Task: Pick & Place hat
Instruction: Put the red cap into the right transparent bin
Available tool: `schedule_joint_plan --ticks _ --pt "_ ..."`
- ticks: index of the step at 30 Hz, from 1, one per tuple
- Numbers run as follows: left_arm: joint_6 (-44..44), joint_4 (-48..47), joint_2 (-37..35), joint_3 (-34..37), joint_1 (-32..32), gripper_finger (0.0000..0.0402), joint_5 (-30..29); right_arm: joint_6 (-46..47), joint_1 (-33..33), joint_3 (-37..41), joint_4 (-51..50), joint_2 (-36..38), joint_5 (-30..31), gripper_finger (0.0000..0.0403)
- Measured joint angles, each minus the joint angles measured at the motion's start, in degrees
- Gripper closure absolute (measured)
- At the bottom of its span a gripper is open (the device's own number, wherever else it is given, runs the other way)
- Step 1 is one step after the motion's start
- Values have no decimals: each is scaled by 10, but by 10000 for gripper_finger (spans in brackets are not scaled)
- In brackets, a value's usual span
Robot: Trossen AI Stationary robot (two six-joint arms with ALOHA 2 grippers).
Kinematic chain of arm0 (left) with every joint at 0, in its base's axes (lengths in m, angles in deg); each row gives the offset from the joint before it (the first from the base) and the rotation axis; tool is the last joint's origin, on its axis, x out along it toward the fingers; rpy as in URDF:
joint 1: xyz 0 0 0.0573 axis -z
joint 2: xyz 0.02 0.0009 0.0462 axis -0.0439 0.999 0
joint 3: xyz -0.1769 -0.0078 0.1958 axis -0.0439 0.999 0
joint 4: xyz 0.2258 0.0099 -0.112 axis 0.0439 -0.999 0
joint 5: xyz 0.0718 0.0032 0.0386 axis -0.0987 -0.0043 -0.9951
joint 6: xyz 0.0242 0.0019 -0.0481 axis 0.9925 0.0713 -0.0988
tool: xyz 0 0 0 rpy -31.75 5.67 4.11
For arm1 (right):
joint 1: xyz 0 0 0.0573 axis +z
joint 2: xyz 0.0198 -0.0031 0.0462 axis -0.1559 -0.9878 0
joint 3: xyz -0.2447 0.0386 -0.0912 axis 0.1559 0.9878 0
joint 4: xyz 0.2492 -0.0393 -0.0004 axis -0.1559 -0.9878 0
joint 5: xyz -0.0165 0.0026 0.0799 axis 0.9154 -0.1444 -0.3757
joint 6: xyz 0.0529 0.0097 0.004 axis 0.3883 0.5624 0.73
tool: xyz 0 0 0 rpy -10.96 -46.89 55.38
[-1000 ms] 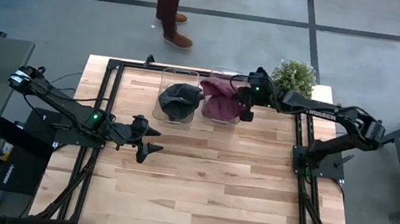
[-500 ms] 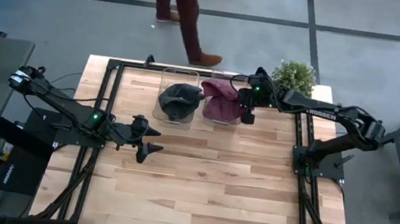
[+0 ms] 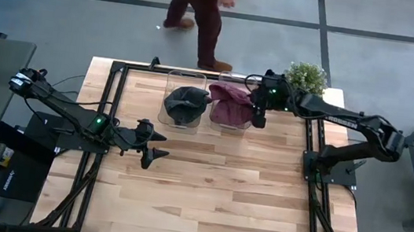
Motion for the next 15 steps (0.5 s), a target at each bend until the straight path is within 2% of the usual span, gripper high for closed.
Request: schedule_joint_plan --ticks 6,15 --pt "0 0 0 0 0 99 0 42 4 0 14 23 -22 209" --pt "0 0 0 0 0 99 0 43 32 -25 52 19 18 208"
